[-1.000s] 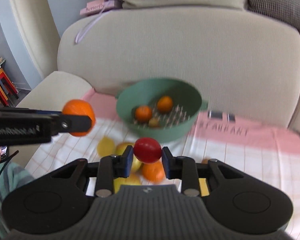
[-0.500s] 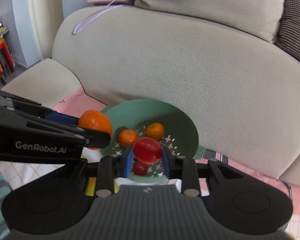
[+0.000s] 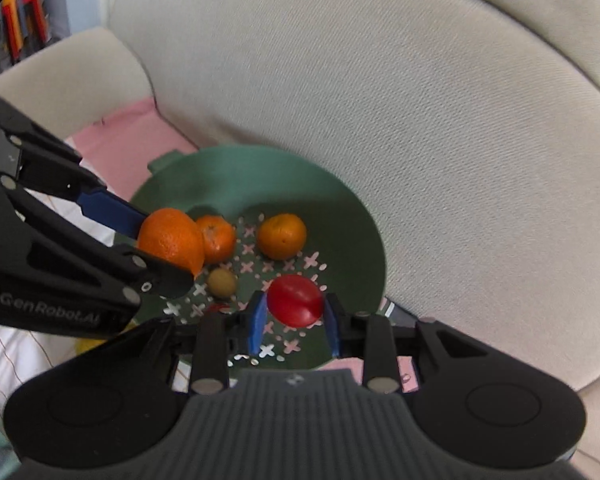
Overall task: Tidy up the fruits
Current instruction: 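Lower the mandarin and tomato into the green colander and open both tools, then withdraw both tools from the colander back over the cloth, then grasp a yellow-green pear with the left tool while the right tool grasps the brown fruit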
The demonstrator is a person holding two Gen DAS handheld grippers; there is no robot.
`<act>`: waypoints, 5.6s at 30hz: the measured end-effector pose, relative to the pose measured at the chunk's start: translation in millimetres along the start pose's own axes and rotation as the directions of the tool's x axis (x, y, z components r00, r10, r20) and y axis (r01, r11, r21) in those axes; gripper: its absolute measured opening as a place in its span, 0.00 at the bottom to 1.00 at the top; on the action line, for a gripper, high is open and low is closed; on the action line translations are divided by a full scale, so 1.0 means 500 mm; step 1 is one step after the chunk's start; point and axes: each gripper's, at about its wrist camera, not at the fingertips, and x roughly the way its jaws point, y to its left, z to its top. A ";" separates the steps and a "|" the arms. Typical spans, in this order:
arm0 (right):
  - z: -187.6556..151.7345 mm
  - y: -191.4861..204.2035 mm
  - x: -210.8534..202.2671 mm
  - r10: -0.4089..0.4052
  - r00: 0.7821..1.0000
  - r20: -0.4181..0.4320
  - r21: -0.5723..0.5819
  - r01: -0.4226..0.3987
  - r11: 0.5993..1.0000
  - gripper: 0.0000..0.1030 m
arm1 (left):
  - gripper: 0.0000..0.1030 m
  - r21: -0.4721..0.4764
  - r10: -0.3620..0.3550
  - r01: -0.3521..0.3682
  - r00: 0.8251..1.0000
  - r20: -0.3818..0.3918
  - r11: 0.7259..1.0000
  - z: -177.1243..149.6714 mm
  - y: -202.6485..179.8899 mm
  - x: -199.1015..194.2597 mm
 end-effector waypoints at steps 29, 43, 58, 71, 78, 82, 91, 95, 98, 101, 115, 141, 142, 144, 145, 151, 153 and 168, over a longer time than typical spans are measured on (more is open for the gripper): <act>0.005 -0.001 0.099 0.056 0.980 -0.192 -0.119 -0.080 0.990 0.27 | 0.47 0.057 0.036 -0.030 0.992 -0.118 0.998 0.008 -0.001 0.094; 0.012 0.010 0.119 0.028 0.969 -0.244 -0.162 -0.069 0.984 0.27 | 0.50 0.097 0.077 -0.064 0.988 -0.135 0.993 0.007 -0.008 0.101; 0.017 0.010 0.094 -0.010 0.979 -0.205 -0.163 -0.024 0.986 0.40 | 0.67 0.082 0.094 -0.090 0.995 -0.038 0.993 0.014 -0.003 0.046; 0.010 0.010 -0.019 -0.053 0.997 -0.063 -0.018 0.052 0.998 0.50 | 0.67 0.041 0.106 -0.113 0.983 0.153 0.993 -0.007 -0.022 -0.101; -0.027 0.034 -0.078 -0.082 0.996 0.032 0.135 0.077 0.988 0.51 | 0.67 -0.059 0.065 -0.053 0.972 0.228 0.997 -0.051 -0.022 -0.175; -0.064 0.048 -0.113 -0.086 0.993 0.082 0.240 0.064 0.969 0.53 | 0.67 -0.084 0.054 -0.034 0.965 0.256 0.996 -0.084 -0.030 -0.202; -0.184 0.092 -0.152 -0.082 0.985 0.153 0.446 0.005 0.895 0.54 | 0.67 -0.105 0.082 -0.052 0.949 0.305 0.993 -0.179 -0.054 -0.231; -0.235 0.121 -0.173 -0.099 0.983 0.154 0.505 0.008 0.863 0.54 | 0.67 -0.073 0.077 -0.057 0.951 0.300 0.996 -0.213 -0.072 -0.224; -0.271 0.143 -0.181 -0.120 0.981 0.150 0.515 0.026 0.857 0.54 | 0.67 -0.087 0.072 -0.049 0.958 0.279 0.995 -0.238 -0.076 -0.221; -0.304 0.160 -0.186 -0.127 0.980 0.151 0.531 0.028 0.847 0.54 | 0.67 -0.088 0.066 -0.043 0.959 0.276 0.995 -0.263 -0.080 -0.216; -0.376 0.173 -0.140 -0.208 0.975 0.073 0.492 0.146 0.858 0.54 | 0.67 -0.109 0.053 -0.031 0.979 0.198 0.994 -0.320 -0.102 -0.137; -0.350 0.180 -0.077 -0.152 0.982 0.115 0.414 0.091 0.906 0.54 | 0.76 -0.186 0.042 -0.016 0.990 0.133 0.982 -0.306 -0.052 -0.036; -0.349 0.181 -0.076 -0.149 0.982 0.116 0.413 0.089 0.907 0.54 | 0.77 -0.191 0.033 -0.007 0.991 0.132 0.982 -0.304 -0.049 -0.033; -0.349 0.182 -0.075 -0.146 0.982 0.117 0.410 0.086 0.908 0.54 | 0.78 -0.196 0.018 0.008 0.991 0.130 0.981 -0.303 -0.045 -0.028; -0.348 0.183 -0.074 -0.145 0.982 0.117 0.410 0.085 0.908 0.54 | 0.78 -0.197 0.011 0.015 0.992 0.129 0.980 -0.303 -0.043 -0.026; -0.347 0.182 -0.069 -0.141 0.983 0.120 0.417 0.079 0.905 0.54 | 0.79 -0.218 -0.048 0.070 0.993 0.106 0.973 -0.297 -0.032 -0.003; -0.346 0.182 -0.067 -0.137 0.983 0.121 0.416 0.075 0.906 0.54 | 0.76 -0.223 -0.064 0.085 0.993 0.102 0.971 -0.297 -0.030 0.001; -0.340 0.131 -0.061 -0.270 0.956 0.115 0.509 0.177 0.843 0.44 | 0.73 -0.204 -0.065 0.092 0.989 0.134 0.975 -0.299 -0.030 -0.027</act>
